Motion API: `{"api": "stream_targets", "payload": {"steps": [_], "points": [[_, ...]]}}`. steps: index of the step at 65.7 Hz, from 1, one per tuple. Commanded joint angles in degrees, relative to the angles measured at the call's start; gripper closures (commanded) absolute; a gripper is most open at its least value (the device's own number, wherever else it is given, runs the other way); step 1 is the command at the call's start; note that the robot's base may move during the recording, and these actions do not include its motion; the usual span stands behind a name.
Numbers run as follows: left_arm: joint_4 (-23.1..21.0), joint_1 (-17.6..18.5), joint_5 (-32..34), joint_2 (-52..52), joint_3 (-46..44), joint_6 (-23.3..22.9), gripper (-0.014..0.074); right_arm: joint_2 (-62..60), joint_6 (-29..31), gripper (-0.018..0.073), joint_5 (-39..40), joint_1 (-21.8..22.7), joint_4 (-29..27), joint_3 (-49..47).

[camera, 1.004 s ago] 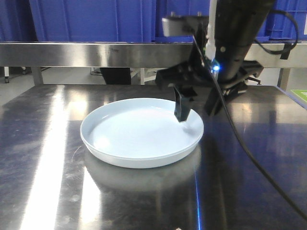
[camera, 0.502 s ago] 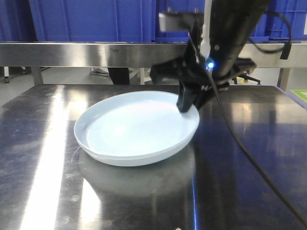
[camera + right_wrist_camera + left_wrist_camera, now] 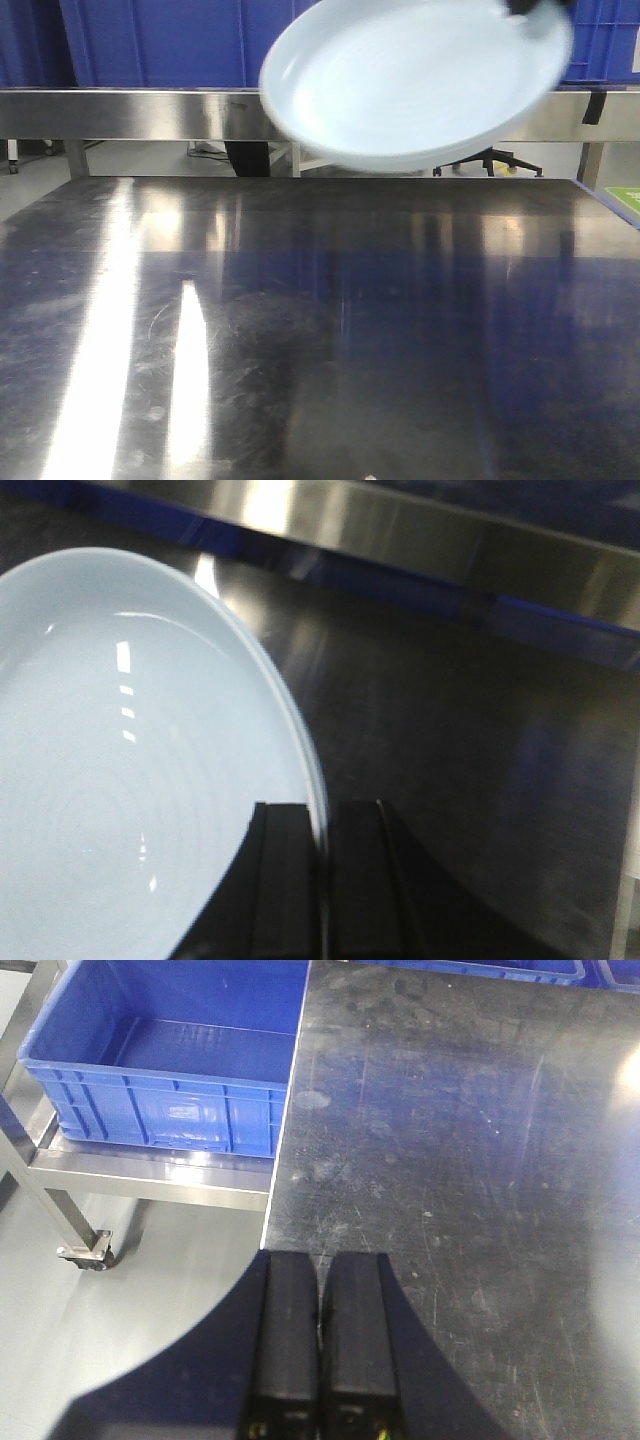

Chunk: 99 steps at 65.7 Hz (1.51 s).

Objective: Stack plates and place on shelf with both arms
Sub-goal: 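Lift the plate stack off the table with the right gripper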

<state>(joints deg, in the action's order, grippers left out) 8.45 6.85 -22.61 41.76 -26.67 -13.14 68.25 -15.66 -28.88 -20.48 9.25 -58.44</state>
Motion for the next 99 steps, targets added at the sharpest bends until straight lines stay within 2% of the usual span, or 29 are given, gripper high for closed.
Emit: {"api": "stream_targets", "payload": {"steps": [1, 25, 43, 54, 99], "points": [[0.06, -0.08, 4.27, -0.33, -1.67, -0.50, 0.0514, -8.43, 0.38, 0.0503, 5.54, 3.19, 0.94, 3.29], [0.06, -0.08, 4.27, -0.33, -1.67, -0.50, 0.0514, -34.30, 0.38, 0.0503, 7.45, 16.43, 0.94, 24.63], [0.06, -0.08, 4.27, -0.33, -1.67, -0.50, 0.0514, -47.39, 0.38, 0.0503, 7.96, 23.72, -0.09, 31.17], [0.06, -0.08, 4.27, -0.33, -1.67, -0.50, 0.0514, -49.55, 0.38, 0.0503, 10.09, 24.44, -0.22, 31.17], [0.06, -0.08, 4.31, -0.33, -1.67, -0.50, 0.0514, -49.55, 0.38, 0.0503, 9.76, 24.44, -0.44, 31.17]]}}
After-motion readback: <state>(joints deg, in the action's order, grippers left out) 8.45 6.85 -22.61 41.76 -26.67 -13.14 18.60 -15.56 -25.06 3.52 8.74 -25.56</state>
